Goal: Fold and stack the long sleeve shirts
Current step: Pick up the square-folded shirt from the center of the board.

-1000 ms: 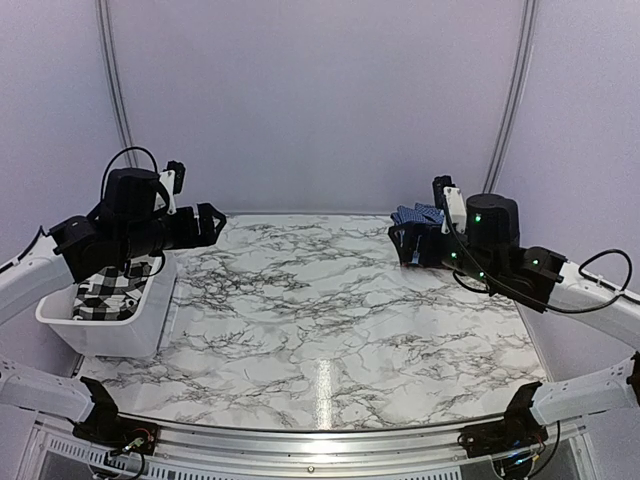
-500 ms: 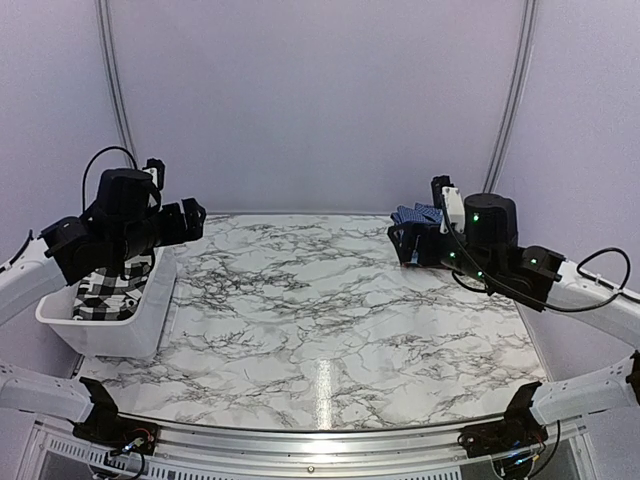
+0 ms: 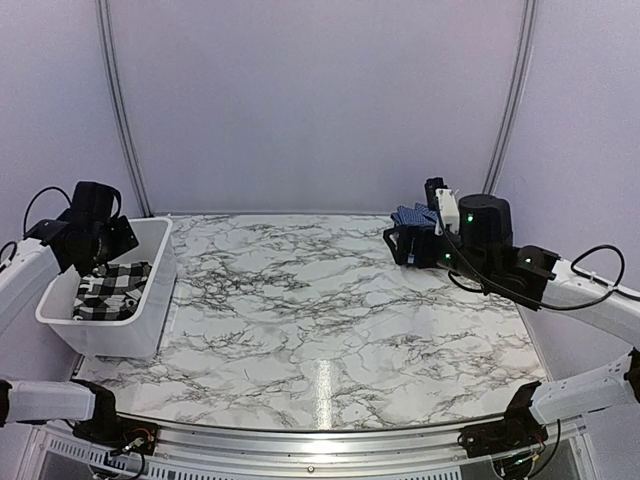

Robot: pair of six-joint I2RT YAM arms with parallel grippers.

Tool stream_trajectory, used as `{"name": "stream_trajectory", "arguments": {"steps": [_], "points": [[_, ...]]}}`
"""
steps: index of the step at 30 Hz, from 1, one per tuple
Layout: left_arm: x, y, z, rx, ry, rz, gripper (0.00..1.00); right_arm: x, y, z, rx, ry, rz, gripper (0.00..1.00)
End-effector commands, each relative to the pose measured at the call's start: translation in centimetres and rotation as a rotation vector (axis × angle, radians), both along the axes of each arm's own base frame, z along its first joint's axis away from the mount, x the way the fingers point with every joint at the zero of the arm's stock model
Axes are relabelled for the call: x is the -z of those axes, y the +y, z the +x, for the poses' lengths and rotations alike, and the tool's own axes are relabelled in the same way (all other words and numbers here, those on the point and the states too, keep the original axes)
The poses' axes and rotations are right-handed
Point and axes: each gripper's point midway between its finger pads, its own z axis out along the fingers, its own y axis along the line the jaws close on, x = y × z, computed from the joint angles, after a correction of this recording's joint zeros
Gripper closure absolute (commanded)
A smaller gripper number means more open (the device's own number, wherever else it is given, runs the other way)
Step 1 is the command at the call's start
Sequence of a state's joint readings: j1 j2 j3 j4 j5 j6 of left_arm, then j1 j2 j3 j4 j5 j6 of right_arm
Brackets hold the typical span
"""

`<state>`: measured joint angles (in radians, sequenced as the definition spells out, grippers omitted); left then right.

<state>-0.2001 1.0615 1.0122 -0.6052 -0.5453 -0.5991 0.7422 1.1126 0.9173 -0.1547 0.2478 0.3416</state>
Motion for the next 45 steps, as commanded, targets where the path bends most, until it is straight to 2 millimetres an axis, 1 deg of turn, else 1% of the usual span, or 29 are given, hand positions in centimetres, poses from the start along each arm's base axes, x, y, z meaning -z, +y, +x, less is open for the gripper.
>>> {"name": "stream_trajectory", "arguments": {"steps": [1, 5, 7, 11, 16, 19, 21, 24, 25, 29, 30, 31, 32, 35, 38, 41, 44, 45], "points": [[5.3, 2.6, -0.9, -0.078, 0.191, -0.027, 0.01, -1.3, -0.2, -0.2, -0.006, -0.043, 0.028, 0.02], [9.0, 5.4, -0.9, -0.165, 0.306, -0.039, 0.01, -1.3, -0.5, -0.6, -0.009, -0.046, 0.038, 0.02], [10.7, 6.2, -0.6, -0.181, 0.342, -0.050, 0.01, -1.2, -0.8, -0.8, -0.005, -0.048, 0.037, 0.02], [14.0, 6.9, -0.3, -0.188, 0.394, -0.122, 0.01, -1.7, -1.3, -1.3, 0.002, -0.068, 0.056, 0.02], [17.1, 7.4, -0.5, -0.200, 0.446, -0.176, 0.02, -1.5, -1.2, -1.7, -0.013, -0.061, 0.070, 0.01], [18.6, 7.3, -0.6, -0.202, 0.466, -0.208, 0.08, -1.3, -1.3, -1.9, -0.018, -0.056, 0.073, 0.02], [19.0, 7.3, -0.7, -0.207, 0.469, -0.213, 0.18, -1.3, -1.4, -2.0, -0.019, -0.058, 0.078, 0.02], [19.0, 7.3, -0.7, -0.203, 0.465, -0.216, 0.32, -1.5, -1.5, -2.2, -0.021, -0.067, 0.088, 0.01], [18.9, 7.2, -0.6, -0.200, 0.458, -0.219, 0.40, -1.5, -1.5, -2.2, -0.024, -0.068, 0.087, 0.01], [18.4, 7.1, -0.5, -0.189, 0.430, -0.228, 0.82, -1.7, -1.2, -2.2, -0.038, -0.074, 0.090, 0.01], [18.1, 7.1, -0.4, -0.186, 0.422, -0.229, 0.91, -1.7, -1.1, -2.1, -0.038, -0.074, 0.089, 0.02], [17.8, 7.1, -0.4, -0.182, 0.414, -0.227, 0.97, -1.7, -1.1, -2.1, -0.040, -0.074, 0.087, 0.01], [17.5, 7.1, -0.3, -0.177, 0.406, -0.224, 1.00, -1.7, -1.0, -2.1, -0.041, -0.074, 0.086, 0.02], [16.0, 7.0, 0.0, -0.161, 0.363, -0.220, 1.00, -1.6, -0.9, -2.1, -0.047, -0.071, 0.079, 0.01], [13.1, 6.7, 0.6, -0.132, 0.290, -0.219, 1.00, -1.7, -0.9, -2.0, -0.048, -0.072, 0.076, 0.02], [9.2, 6.3, 1.3, -0.093, 0.207, -0.220, 1.00, -1.8, -0.8, -2.0, -0.051, -0.076, 0.073, 0.01], [4.0, 5.8, 2.0, -0.056, 0.097, -0.198, 1.00, -1.9, -0.7, -1.9, -0.052, -0.078, 0.070, 0.02], [1.7, 5.4, 2.4, -0.036, 0.046, -0.189, 1.00, -1.9, -0.7, -1.9, -0.054, -0.077, 0.069, 0.02]]}}
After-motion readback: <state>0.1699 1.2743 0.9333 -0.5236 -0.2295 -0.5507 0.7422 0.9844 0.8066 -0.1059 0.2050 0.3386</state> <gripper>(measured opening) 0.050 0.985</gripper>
